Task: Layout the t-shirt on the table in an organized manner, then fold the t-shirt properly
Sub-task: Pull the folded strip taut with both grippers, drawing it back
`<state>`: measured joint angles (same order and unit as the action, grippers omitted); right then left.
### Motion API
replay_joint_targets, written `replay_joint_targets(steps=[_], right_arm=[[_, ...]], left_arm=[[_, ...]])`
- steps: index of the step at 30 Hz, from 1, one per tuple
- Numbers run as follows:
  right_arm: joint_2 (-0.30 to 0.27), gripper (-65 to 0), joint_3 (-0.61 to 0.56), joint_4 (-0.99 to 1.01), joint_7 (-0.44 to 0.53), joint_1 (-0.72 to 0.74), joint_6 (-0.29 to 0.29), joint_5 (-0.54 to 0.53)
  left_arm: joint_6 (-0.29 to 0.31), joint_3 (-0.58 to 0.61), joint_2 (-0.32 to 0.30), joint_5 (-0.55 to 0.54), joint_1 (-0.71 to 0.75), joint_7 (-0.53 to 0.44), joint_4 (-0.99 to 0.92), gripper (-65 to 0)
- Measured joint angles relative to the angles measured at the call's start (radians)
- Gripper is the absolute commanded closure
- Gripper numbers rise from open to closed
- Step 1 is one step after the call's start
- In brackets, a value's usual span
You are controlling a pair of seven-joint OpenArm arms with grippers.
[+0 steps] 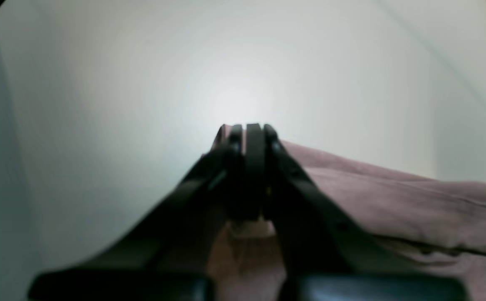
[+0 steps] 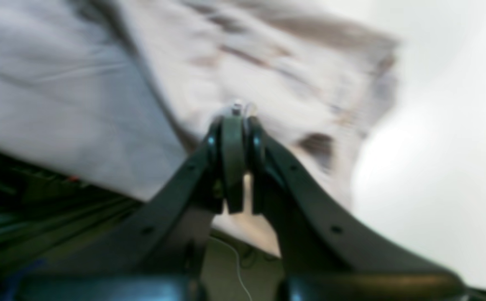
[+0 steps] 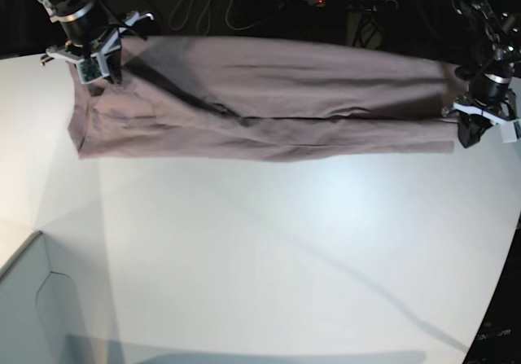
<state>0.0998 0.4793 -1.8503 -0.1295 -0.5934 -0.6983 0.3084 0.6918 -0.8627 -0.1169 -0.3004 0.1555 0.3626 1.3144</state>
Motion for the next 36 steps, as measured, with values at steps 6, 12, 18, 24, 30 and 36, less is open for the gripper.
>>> replay_joint_targets(steps=[6, 12, 18, 24, 30, 36], right_arm=[[0.019, 0.0, 0.095, -0.003, 0.001, 0.027, 0.0, 0.001], [0.026, 0.0, 0.097, -0.003, 0.0, 0.011, 0.0, 0.002], [0.042, 0.0, 0.097, -0.003, 0.0, -0.006, 0.0, 0.002], [0.042, 0.0, 0.097, 0.001, 0.0, 0.002, 0.0, 0.002], [0.042, 0.0, 0.097, 0.003, 0.0, 0.013, 0.0, 0.002], [0.042, 0.0, 0.09, -0.007, 0.0, -0.031, 0.0, 0.0]], left_arm=[[0.0, 0.004, 0.001, 0.0, -0.01, 0.005, -0.004, -0.1], [0.0, 0.008, 0.002, 0.0, -0.033, 0.0, -0.004, -0.1], [0.0, 0.007, 0.0, 0.0, -0.029, 0.0, 0.004, -0.1], [0.001, 0.001, -0.007, 0.001, -0.037, 0.003, 0.043, -0.1], [0.001, 0.0, -0.008, -0.003, -0.016, 0.004, 0.04, -0.1], [0.0, 0.0, -0.007, 0.002, -0.012, 0.003, 0.038, -0.1]])
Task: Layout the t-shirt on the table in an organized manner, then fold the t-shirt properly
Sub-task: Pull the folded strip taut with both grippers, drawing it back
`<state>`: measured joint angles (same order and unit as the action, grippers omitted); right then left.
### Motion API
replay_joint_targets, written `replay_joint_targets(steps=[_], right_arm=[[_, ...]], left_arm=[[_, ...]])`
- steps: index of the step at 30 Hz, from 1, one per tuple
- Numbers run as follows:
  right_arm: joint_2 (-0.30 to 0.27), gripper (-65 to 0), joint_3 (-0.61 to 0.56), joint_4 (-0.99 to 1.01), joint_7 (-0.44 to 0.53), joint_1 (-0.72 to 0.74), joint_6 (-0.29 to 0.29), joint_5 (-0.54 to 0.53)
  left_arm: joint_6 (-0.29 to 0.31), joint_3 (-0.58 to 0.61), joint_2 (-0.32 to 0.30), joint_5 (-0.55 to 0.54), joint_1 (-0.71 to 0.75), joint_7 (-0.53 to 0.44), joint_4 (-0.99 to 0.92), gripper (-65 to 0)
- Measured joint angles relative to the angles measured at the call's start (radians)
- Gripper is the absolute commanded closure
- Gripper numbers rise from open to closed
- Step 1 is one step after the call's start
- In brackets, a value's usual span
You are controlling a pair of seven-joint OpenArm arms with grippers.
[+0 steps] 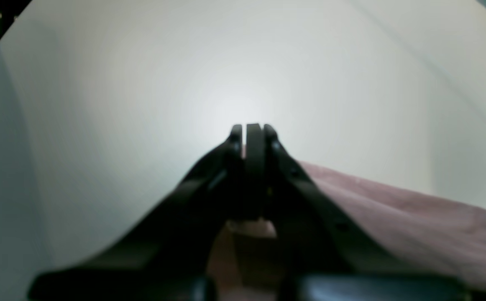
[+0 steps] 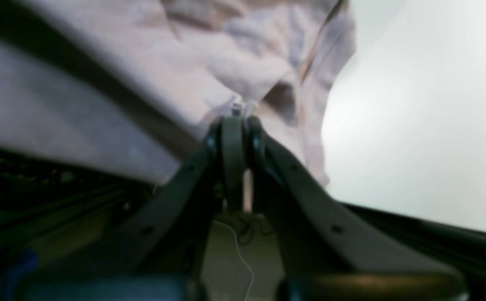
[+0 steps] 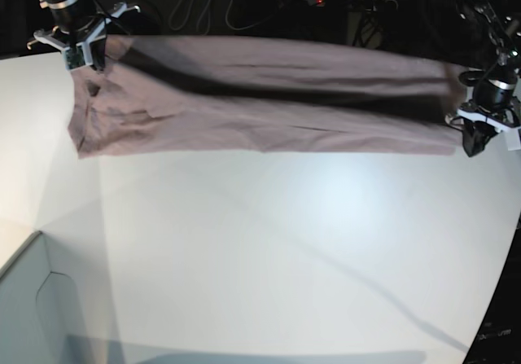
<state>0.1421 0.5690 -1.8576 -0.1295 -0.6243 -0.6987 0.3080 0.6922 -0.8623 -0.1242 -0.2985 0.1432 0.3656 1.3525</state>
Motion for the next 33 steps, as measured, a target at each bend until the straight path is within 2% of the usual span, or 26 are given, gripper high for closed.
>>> replay_joint_targets(steps=[7, 18, 20, 23, 25, 29, 33], right_arm=[[-0.001, 0.0, -0.034, 0.0, 0.002, -0.036, 0.0, 0.0], [-0.011, 0.0, -0.029, 0.103, -0.002, 0.02, 0.0, 0.002], [-0.012, 0.0, -0.029, 0.103, 0.0, 0.028, 0.0, 0.003], [-0.012, 0.0, -0.029, 0.103, -0.002, 0.04, 0.0, 0.003], [-0.016, 0.0, -0.029, 0.103, -0.004, 0.042, 0.0, 0.003], [-0.023, 0.0, -0.029, 0.103, -0.005, 0.041, 0.0, 0.003], [-0.023, 0.0, -0.029, 0.103, -0.007, 0.053, 0.0, 0.003]], left_arm=[[0.0, 0.006, -0.002, 0.004, -0.01, -0.002, -0.091, -0.1], [-0.004, 0.006, -0.003, 0.002, -0.004, 0.001, -0.116, -1.2], [-0.003, 0.008, -0.009, 0.003, -0.002, 0.003, -0.116, -6.5], [-0.004, 0.005, -0.023, 0.002, -0.002, 0.004, -0.116, -22.8], [-0.004, 0.002, -0.026, 0.002, 0.015, -0.002, -0.114, -31.0], [-0.003, 0.0, -0.025, 0.003, 0.045, 0.001, -0.11, -32.5], [-0.003, 0.004, -0.057, -0.002, 0.031, -0.009, -0.167, -32.6]])
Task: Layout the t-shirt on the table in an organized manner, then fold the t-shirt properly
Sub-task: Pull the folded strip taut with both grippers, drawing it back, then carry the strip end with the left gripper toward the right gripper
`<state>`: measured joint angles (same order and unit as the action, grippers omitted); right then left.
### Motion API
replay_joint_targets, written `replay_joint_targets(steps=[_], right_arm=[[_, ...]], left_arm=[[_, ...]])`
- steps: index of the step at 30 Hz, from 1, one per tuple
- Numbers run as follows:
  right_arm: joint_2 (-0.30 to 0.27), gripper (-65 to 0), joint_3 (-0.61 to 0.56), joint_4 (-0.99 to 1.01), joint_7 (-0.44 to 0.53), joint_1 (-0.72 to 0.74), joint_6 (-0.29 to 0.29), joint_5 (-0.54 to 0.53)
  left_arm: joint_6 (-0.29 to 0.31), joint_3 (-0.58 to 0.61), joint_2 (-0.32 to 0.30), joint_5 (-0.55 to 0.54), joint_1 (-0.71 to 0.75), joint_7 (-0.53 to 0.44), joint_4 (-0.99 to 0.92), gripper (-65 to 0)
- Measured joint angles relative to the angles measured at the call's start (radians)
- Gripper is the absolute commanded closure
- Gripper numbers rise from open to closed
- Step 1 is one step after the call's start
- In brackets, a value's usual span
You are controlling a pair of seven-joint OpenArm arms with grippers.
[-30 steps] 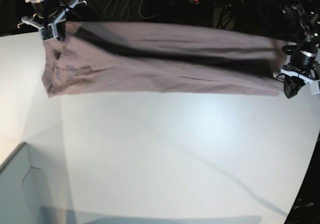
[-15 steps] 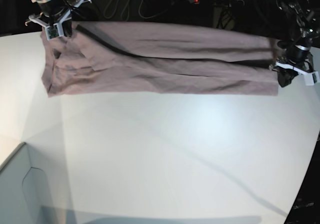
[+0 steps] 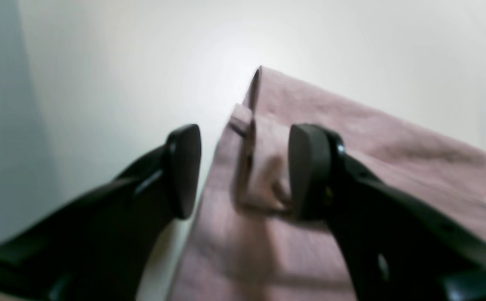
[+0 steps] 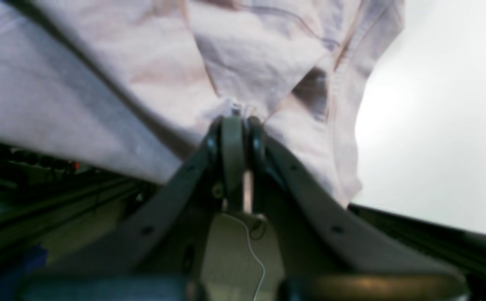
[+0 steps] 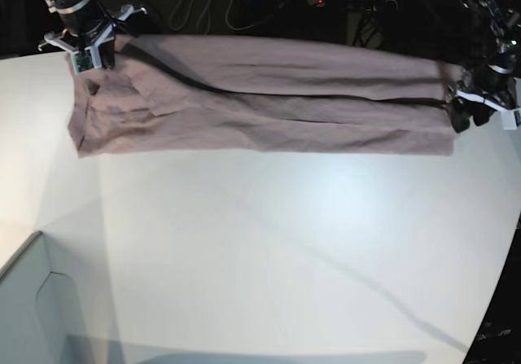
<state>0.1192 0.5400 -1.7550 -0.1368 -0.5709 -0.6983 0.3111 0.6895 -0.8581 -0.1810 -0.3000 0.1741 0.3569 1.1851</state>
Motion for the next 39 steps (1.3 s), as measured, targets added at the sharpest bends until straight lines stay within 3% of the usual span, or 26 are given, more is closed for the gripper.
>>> replay_joint_targets(steps=[17, 19, 22, 25, 30, 39], right_arm=[[0.0, 0.0, -0.003, 0.0, -0.001, 0.014, 0.0, 0.003], [0.0, 0.0, -0.003, -0.001, 0.003, 0.02, 0.0, 0.004], [0.0, 0.0, -0.003, -0.001, 0.002, 0.019, 0.0, 0.003], [0.0, 0.0, -0.003, 0.002, -0.008, 0.041, 0.0, 0.003], [-0.001, 0.0, -0.003, 0.055, 0.003, 0.08, 0.0, 0.0], [-0.003, 0.0, -0.003, 0.158, -0.001, 0.127, 0.0, 0.003]], left_arm=[[0.004, 0.084, -0.01, -0.029, -0.03, -0.054, -0.176, -31.5], [0.005, 0.088, -0.009, -0.033, -0.029, -0.055, -0.177, -23.2], [0.007, 0.086, -0.009, -0.026, -0.028, -0.04, -0.178, -0.2], [0.006, 0.086, -0.004, -0.03, -0.027, -0.04, -0.173, -1.7], [-0.006, 0.087, 0.025, 0.002, -0.016, 0.013, -0.034, 0.0], [0.004, 0.054, 0.199, 0.01, 0.051, 0.022, 0.391, 0.0]])
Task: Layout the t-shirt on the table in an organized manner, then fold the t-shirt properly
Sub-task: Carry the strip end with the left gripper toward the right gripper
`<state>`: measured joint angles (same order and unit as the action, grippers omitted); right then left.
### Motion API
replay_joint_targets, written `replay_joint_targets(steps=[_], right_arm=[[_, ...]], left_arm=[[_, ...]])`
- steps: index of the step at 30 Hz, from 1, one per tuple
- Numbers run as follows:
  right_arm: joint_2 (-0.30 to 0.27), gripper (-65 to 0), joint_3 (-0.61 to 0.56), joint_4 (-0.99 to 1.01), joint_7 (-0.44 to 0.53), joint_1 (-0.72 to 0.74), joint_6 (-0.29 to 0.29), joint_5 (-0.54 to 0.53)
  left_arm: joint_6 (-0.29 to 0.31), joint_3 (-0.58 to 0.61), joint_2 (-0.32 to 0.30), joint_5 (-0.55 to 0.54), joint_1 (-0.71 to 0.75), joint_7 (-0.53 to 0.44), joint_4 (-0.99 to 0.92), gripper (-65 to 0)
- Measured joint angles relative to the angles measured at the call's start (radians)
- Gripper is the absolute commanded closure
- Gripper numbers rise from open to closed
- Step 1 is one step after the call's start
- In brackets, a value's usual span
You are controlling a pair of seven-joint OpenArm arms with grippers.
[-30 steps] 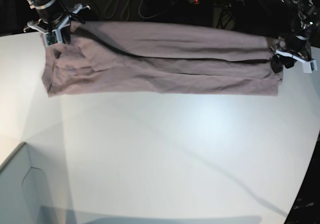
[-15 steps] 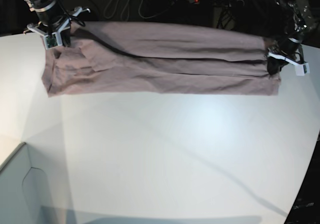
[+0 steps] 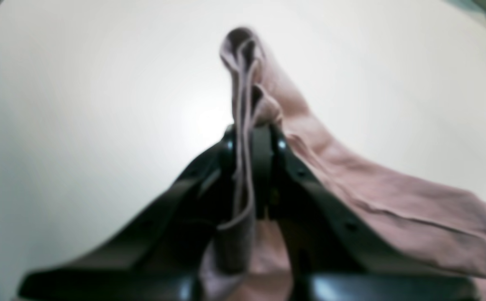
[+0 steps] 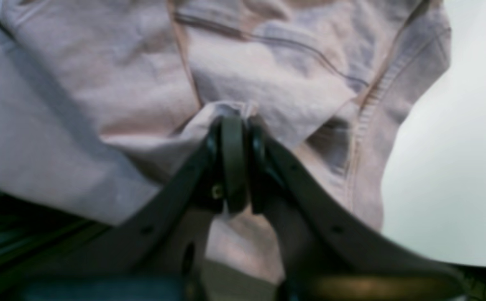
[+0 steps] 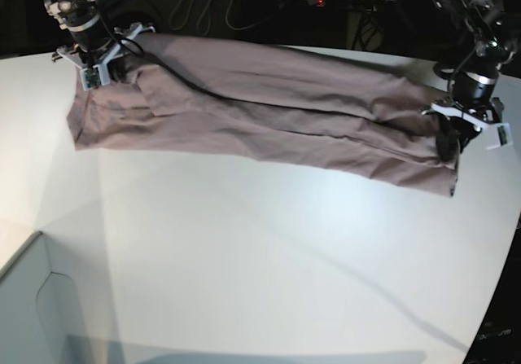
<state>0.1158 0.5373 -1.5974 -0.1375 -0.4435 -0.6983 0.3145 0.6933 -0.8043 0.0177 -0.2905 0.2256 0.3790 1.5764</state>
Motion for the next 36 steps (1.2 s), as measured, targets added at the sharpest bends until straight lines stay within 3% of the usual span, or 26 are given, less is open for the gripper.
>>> replay_joint_targets(steps=[3, 7, 13, 16, 23, 25, 28, 36], right_arm=[[-0.005, 0.0, 0.0, 0.038, 0.0, 0.029, 0.0, 0.0], [-0.042, 0.0, 0.0, 0.126, 0.01, 0.092, 0.0, -0.006], [-0.108, 0.0, 0.0, 0.273, 0.05, 0.208, 0.003, -0.032], [-0.129, 0.0, 0.0, 0.309, 0.06, 0.241, 0.003, -0.038], [-0.132, 0.0, 0.0, 0.313, 0.046, 0.266, 0.003, -0.026], [-0.132, 0.0, 0.0, 0.313, 0.045, 0.266, 0.003, -0.026], [-0.132, 0.0, 0.0, 0.313, 0.048, 0.266, 0.003, -0.031], [-0.132, 0.0, 0.0, 0.313, 0.045, 0.267, 0.003, -0.026]], left_arm=[[-0.008, 0.003, 0.072, 0.003, 0.029, -0.001, 0.102, 0.0], [0.003, 0.061, 0.11, 0.0, 0.046, 0.002, 0.191, 0.0], [-0.005, 0.195, 0.117, 0.011, 0.062, -0.002, 0.188, 0.0], [-0.008, 0.28, 0.142, 0.089, 0.072, -0.007, 0.182, 0.0], [-0.017, 0.534, 0.134, 0.175, 0.069, -0.016, 0.079, 0.0], [-0.111, 0.611, 0.135, 0.178, 0.071, -0.013, 0.042, 0.0], [-0.201, 0.708, 0.132, 0.179, 0.059, -0.011, -0.011, 0.0], [-0.344, 0.883, 0.129, 0.172, 0.03, -0.014, -0.051, 0.0]])
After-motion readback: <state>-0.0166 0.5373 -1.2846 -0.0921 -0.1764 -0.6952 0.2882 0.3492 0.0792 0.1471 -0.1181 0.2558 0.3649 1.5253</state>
